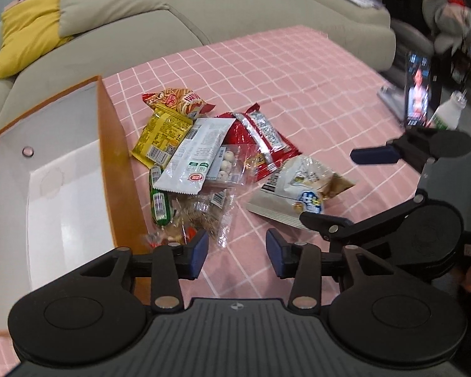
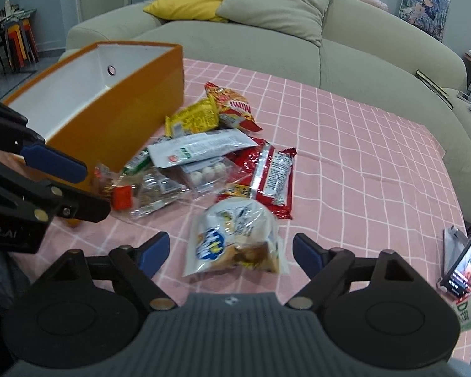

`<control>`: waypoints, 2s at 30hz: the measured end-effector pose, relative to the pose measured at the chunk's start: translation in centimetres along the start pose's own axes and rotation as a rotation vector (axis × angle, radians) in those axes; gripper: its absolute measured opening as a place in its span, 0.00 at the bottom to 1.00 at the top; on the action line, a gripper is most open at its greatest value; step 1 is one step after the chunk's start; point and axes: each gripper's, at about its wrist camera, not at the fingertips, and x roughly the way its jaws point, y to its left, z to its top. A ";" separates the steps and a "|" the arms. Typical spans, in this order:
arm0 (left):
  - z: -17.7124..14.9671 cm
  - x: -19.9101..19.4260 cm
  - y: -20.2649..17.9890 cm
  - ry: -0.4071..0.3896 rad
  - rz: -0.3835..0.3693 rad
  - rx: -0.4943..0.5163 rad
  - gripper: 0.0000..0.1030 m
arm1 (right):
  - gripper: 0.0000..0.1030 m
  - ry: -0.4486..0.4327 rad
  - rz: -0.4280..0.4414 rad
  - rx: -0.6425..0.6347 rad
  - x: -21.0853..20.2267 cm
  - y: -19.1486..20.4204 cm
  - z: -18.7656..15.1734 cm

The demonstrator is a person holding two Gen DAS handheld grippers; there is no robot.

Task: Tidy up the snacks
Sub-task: 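Grasp the clear nut packet with the left tool while the right tool grasps the white bread bag, then carry both packets into the box and open both tools to release them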

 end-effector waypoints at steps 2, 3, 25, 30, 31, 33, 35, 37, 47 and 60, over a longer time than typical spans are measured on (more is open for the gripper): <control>0.7 1.2 -0.4 0.042 0.045 0.049 0.56 | 0.81 0.021 0.008 -0.002 1.0 -0.4 0.2; 1.0 1.6 -0.6 0.054 0.069 0.069 0.56 | 0.81 0.031 0.011 -0.003 1.4 -0.5 0.3; 3.5 10.4 0.2 0.256 0.122 0.184 0.68 | 0.71 0.086 0.122 0.084 6.0 -2.2 -0.4; 3.4 11.4 -0.1 0.272 0.153 0.203 0.65 | 0.66 0.077 0.132 0.078 5.8 -2.0 -0.6; 3.3 11.6 0.0 0.274 0.152 0.198 0.63 | 0.65 0.076 0.133 0.075 5.8 -2.0 -0.6; 3.3 11.5 0.0 0.268 0.148 0.191 0.61 | 0.63 0.074 0.133 0.071 5.8 -1.9 -0.6; 3.2 11.5 -0.1 0.261 0.151 0.193 0.59 | 0.59 0.073 0.125 0.064 5.7 -1.9 -0.5; 3.1 11.3 -0.1 0.248 0.152 0.190 0.55 | 0.56 0.073 0.121 0.059 5.6 -1.9 -0.6; 2.5 9.2 -0.5 0.181 0.135 0.160 0.41 | 0.49 0.074 0.116 0.031 4.4 -1.4 -0.5; 2.0 3.8 -1.0 0.061 0.063 0.074 0.40 | 0.49 0.064 0.112 0.086 1.2 -1.8 -0.4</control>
